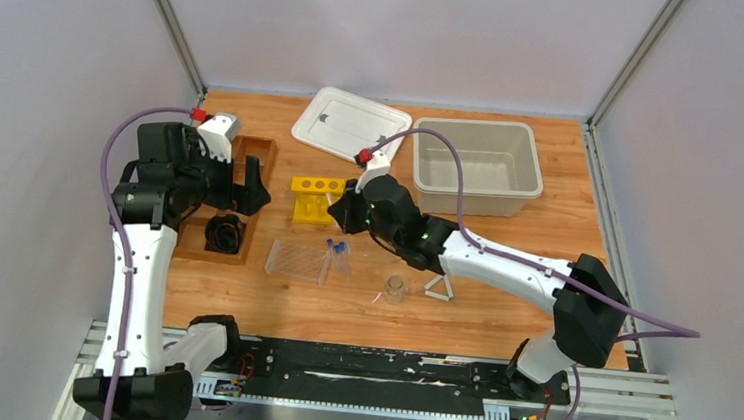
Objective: Organize the chemistry lab equipment
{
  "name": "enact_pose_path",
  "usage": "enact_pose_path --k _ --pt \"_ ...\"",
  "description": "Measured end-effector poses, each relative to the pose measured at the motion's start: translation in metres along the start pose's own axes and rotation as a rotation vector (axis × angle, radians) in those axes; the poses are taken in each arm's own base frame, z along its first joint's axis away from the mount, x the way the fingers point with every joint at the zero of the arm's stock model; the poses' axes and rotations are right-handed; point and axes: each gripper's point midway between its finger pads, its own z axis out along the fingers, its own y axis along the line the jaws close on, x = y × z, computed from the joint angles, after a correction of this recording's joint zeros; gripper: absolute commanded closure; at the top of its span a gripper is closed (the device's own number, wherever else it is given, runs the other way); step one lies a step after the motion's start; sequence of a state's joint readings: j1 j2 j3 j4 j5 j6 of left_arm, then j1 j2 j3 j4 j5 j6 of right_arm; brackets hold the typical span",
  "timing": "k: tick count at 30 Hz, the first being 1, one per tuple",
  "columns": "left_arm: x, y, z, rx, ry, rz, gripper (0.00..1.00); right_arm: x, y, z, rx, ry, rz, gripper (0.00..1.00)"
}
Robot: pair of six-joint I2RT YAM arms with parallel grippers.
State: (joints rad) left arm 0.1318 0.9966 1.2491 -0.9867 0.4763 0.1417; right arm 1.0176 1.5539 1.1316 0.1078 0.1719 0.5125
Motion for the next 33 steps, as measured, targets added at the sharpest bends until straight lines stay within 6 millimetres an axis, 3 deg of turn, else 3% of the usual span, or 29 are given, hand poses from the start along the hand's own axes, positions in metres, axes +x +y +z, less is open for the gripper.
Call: enact_pose_path --k 5,15,28,33 --pt "-0.004 -0.018 -0.009 0.076 -0.044 0.018 0.07 -0.036 0.050 -0.005 -0.156 -0.108 0.058 1.00" --pt "-0.011 -0.062 -0.021 0.311 -0.100 0.032 0.38 -0.088 0.130 -0.021 -0.373 -0.283 0.192 1.00" --pt "-0.008 -0.082 -0.025 0.436 -0.098 0.009 0.58 -0.096 0.148 -0.020 -0.427 -0.341 0.261 1.00" --pt "-0.007 -0.085 -0.026 0.460 -0.095 -0.002 0.73 -0.099 0.151 -0.020 -0.434 -0.351 0.268 1.00"
